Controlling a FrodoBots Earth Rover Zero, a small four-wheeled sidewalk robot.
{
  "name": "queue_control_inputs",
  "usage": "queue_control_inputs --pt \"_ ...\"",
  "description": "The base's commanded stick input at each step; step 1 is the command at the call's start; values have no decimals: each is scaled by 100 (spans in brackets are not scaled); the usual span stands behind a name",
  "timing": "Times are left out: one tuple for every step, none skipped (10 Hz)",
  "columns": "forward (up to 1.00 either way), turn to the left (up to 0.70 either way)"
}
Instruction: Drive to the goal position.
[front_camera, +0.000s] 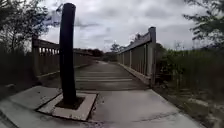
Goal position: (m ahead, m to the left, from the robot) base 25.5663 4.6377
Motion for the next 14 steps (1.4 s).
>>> queue_control_inputs --pt "85 0" --pt "85 0" --pt "85 0" --pt "85 0" --pt "85 0" --pt "85 0" --pt "85 0" --pt "85 0" --pt "85 0" --pt "85 0" --pt "85 0" --pt "85 0" --pt "85 0" --pt "85 0"
